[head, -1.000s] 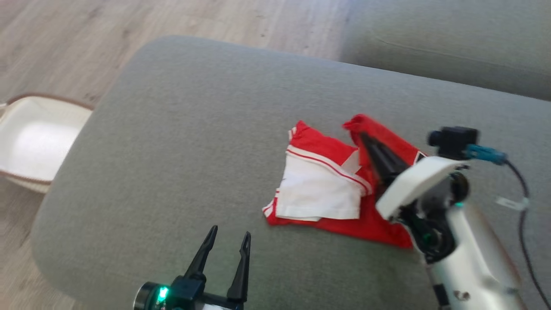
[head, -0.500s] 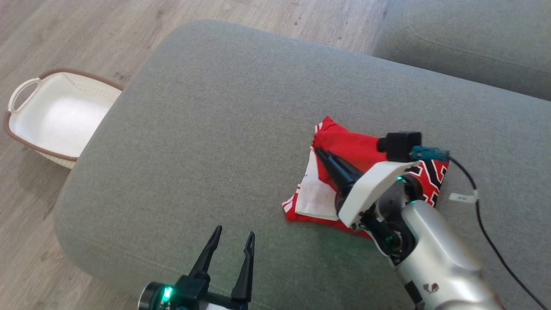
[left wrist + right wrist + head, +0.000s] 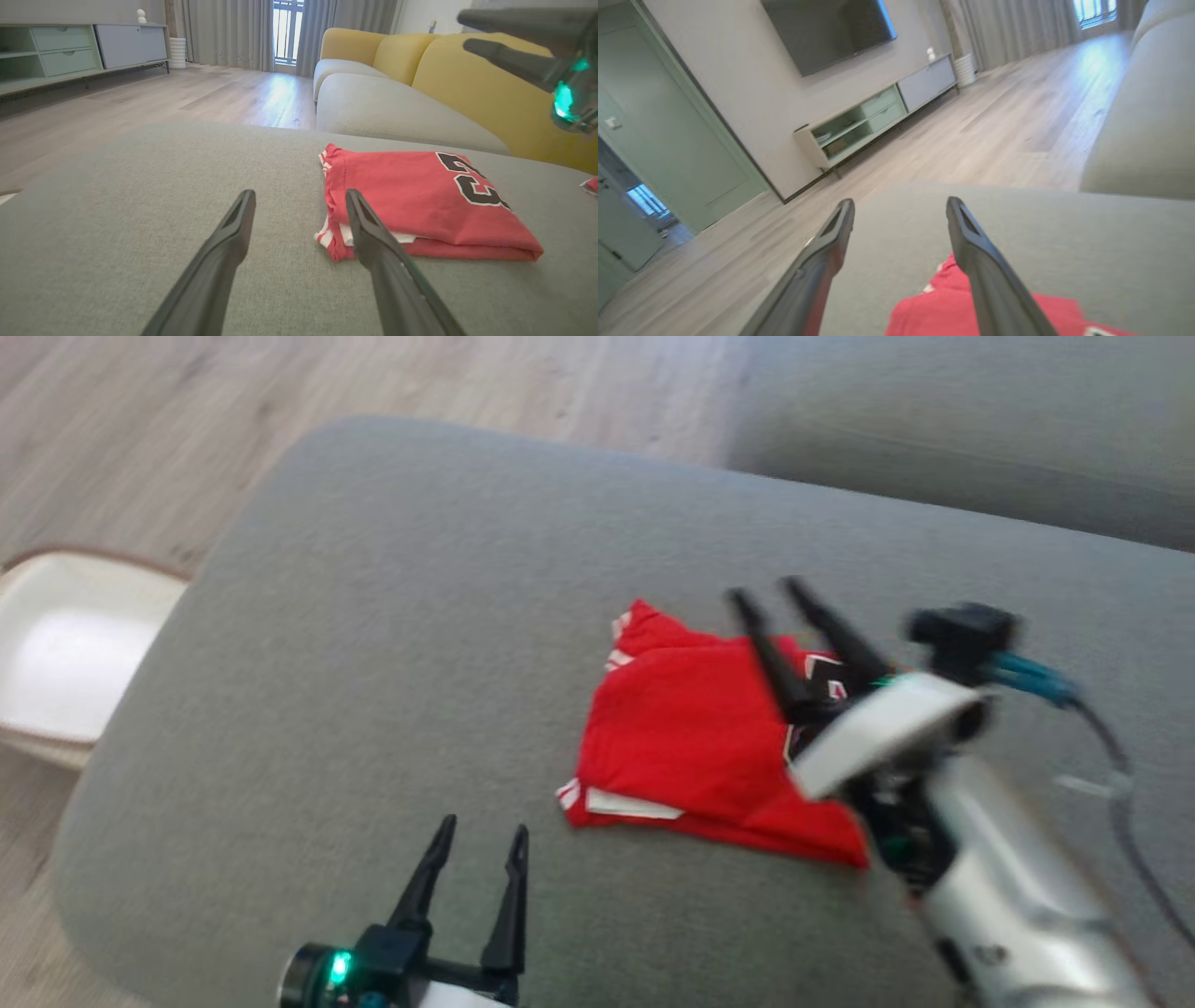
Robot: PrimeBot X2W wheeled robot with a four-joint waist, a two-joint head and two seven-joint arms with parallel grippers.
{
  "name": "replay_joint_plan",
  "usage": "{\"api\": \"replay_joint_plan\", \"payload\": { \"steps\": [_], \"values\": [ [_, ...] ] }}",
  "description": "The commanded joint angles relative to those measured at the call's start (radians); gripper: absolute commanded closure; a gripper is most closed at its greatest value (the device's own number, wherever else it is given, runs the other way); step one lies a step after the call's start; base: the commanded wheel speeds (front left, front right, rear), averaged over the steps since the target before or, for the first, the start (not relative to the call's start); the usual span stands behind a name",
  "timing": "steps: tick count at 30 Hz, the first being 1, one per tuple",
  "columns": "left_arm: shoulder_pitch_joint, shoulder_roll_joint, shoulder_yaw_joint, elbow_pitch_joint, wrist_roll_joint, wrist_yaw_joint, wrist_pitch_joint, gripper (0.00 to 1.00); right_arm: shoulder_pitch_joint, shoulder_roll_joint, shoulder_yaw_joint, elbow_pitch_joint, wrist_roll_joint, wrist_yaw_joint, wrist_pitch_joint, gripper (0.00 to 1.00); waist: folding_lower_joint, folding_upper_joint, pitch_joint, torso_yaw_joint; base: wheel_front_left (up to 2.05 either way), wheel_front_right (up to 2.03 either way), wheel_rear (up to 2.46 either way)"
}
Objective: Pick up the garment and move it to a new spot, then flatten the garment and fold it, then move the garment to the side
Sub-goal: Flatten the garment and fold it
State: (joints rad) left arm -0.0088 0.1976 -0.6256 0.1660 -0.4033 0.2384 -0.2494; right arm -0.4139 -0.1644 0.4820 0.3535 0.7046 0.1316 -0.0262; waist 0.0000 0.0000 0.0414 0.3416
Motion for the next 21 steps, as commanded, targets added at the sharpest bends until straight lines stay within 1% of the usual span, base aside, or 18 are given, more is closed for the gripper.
{"api": "replay_joint_plan", "payload": {
  "steps": [1, 5, 7, 11, 15, 21],
  "values": [
    [-0.008, 0.002, 0.047, -0.036, 0.001, 0.008, -0.012, 0.0, 0.021, -0.013, -0.007, -0.041, -0.011, -0.001, -0.023, 0.0, 0.0, 0.0, -0.03, -0.049, 0.0, 0.0, 0.0],
    [0.009, 0.003, 0.075, -0.05, -0.011, 0.016, -0.012, 0.0, 0.104, -0.067, -0.084, -0.067, -0.042, -0.001, -0.087, 0.0, 0.0, 0.0, -0.057, -0.117, 0.0, 0.0, 0.0],
    [0.018, 0.002, 0.085, -0.055, -0.014, 0.021, -0.012, 0.0, 0.14, -0.092, -0.114, -0.072, -0.079, -0.001, -0.125, 0.0, 0.0, 0.0, -0.067, -0.148, 0.0, 0.0, 0.0],
    [0.03, -0.005, 0.111, -0.067, -0.014, 0.032, -0.012, 0.0, 0.218, -0.113, -0.184, -0.069, -0.149, -0.001, -0.191, 0.0, 0.0, 0.0, -0.08, -0.202, 0.0, 0.0, 0.0],
    [0.05, -0.011, 0.135, -0.072, -0.013, 0.039, -0.012, 0.0, 0.302, -0.106, -0.222, -0.075, -0.219, -0.001, -0.224, 0.0, 0.0, 0.0, -0.1, -0.237, 0.0, 0.0, 0.0],
    [0.085, -0.022, 0.174, -0.07, -0.002, 0.036, -0.012, 0.0, 0.433, -0.056, -0.28, -0.09, -0.287, -0.001, -0.235, 0.0, 0.0, 0.0, -0.123, -0.262, 0.0, 0.0, 0.0]
  ]
}}
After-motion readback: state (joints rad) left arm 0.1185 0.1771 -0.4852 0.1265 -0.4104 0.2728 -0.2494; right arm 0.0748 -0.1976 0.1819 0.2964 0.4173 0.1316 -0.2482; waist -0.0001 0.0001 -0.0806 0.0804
